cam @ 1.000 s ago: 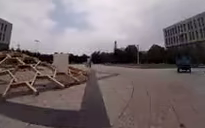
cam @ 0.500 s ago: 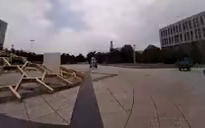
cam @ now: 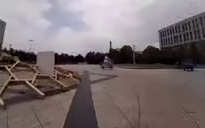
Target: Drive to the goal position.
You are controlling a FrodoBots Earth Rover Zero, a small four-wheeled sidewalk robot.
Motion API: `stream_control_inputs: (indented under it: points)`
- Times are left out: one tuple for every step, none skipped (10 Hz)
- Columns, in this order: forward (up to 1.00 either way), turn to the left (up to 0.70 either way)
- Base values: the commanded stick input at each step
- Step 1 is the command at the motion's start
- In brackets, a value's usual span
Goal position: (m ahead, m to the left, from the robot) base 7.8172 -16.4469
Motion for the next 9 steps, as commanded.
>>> stream_control_inputs:
  points:
    - [0.7,0.0]
    - [0.7,0.0]
    - [0.7,0.0]
    - [0.7,0.0]
    - [0.7,0.0]
    - [0.7,0.0]
    - [0.7,0.0]
    - [0.7,0.0]
    - [0.7,0.0]
